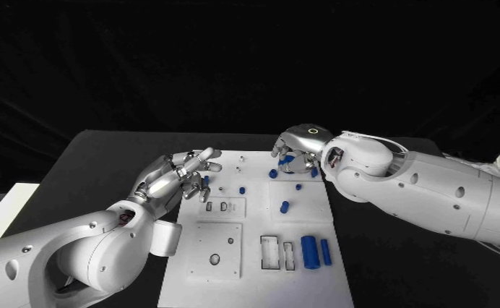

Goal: Assemble the parts on the task board

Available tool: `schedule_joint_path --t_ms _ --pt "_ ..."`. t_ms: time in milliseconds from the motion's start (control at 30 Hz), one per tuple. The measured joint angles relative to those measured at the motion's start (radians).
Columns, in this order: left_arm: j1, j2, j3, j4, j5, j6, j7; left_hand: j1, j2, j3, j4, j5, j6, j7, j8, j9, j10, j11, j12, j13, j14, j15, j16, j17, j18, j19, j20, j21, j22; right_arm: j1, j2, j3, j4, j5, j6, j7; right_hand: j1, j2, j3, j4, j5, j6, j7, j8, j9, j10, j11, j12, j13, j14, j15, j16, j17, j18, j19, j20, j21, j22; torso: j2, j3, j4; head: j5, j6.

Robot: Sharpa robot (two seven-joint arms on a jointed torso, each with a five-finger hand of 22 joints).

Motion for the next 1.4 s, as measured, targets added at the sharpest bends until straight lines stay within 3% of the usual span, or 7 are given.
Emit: schedule_joint_path --t_ms 267,533,667,967,1267,1400 --pt "0.001 0.000 0.000 0.001 0.003 0.003 -0.002 -0.004 0.004 -0.002 0.002 0.000 0.000 0.000 0.000 0.000 -0.003 0.003 0.000 0.001 -0.004 0.000 -0.004 -0.002 0.000 0.000 0.000 0.000 -0.001 0.000 0.019 0.000 -0.018 -0.010 0.036 -0.008 0.007 -0.017 -0.012 0.012 -0.006 -0.034 -0.007 -0.004 -0.003 -0.074 0.011 0.000 -0.003 0.000 0.000 0.043 0.044 0.000 -0.017 0.006 -0.021 -0.062 0.012 0.0000 0.0044 0.001 0.001" --pt "0.001 0.000 0.000 0.001 0.005 0.005 -0.005 -0.004 0.004 -0.002 0.002 0.000 0.000 0.000 -0.004 0.000 -0.010 0.003 0.000 0.002 -0.007 0.000 -0.010 -0.007 0.000 -0.004 0.004 -0.004 -0.004 0.000 0.033 0.000 -0.037 -0.012 0.055 -0.012 0.007 -0.017 -0.009 0.017 -0.006 -0.034 -0.008 -0.004 -0.003 -0.074 0.011 0.000 -0.003 0.000 0.000 0.058 0.063 0.000 -0.017 0.006 -0.023 -0.067 0.024 -0.0033 0.0105 -0.001 0.003" --pt "0.001 -0.001 0.000 0.001 0.005 0.006 -0.006 -0.004 0.004 -0.005 0.000 0.000 -0.004 0.004 -0.004 0.000 -0.010 0.003 0.000 0.002 -0.007 0.000 -0.010 -0.007 0.000 -0.004 0.004 -0.004 -0.005 -0.001 0.036 0.000 -0.039 -0.013 0.064 -0.014 0.007 -0.017 -0.008 0.020 -0.006 -0.024 0.002 -0.004 -0.001 -0.074 0.011 0.000 -0.002 0.000 0.000 0.064 0.069 0.000 -0.017 0.006 -0.023 -0.067 0.031 -0.0038 0.0128 -0.001 0.001" --pt "0.001 0.000 0.000 0.001 0.005 0.006 -0.008 -0.004 0.004 -0.005 0.000 0.000 -0.004 0.004 -0.004 0.000 -0.010 0.003 0.000 0.003 -0.007 0.000 -0.010 -0.008 0.000 -0.004 0.004 -0.004 -0.005 -0.003 0.044 0.000 -0.044 -0.014 0.082 -0.014 0.020 -0.004 0.004 0.032 -0.006 -0.003 0.015 0.000 0.005 -0.059 0.015 0.000 0.000 0.004 0.004 0.074 0.078 0.000 -0.020 0.009 -0.023 -0.063 0.041 -0.0051 0.0143 -0.002 0.000" --pt "0.001 -0.001 0.000 -0.003 0.006 0.006 -0.012 -0.004 0.005 -0.005 0.000 0.000 -0.007 0.007 -0.009 0.000 -0.018 0.003 0.000 0.005 -0.011 0.004 -0.012 -0.009 0.000 -0.009 0.005 -0.004 -0.005 -0.004 0.046 0.001 -0.043 -0.014 0.098 -0.015 0.036 0.012 0.042 0.046 -0.022 0.033 0.005 0.008 0.012 -0.014 0.006 0.003 0.001 0.004 0.004 0.088 0.087 0.000 -0.024 0.006 -0.012 -0.055 0.049 -0.0039 0.0149 -0.002 0.003" --pt "0.001 -0.001 0.000 -0.005 0.006 0.006 -0.013 -0.008 0.008 -0.005 0.000 0.000 -0.008 0.007 -0.009 0.000 -0.023 0.008 0.000 0.006 -0.011 0.004 -0.014 -0.010 0.000 -0.011 0.004 -0.004 -0.007 -0.002 0.047 0.003 -0.042 -0.015 0.099 -0.015 0.040 0.016 0.057 0.048 -0.022 0.037 0.007 0.008 0.013 -0.009 0.007 0.003 0.002 0.004 0.004 0.091 0.088 0.000 -0.024 0.006 -0.011 -0.053 0.053 -0.0038 0.0149 -0.002 0.004"
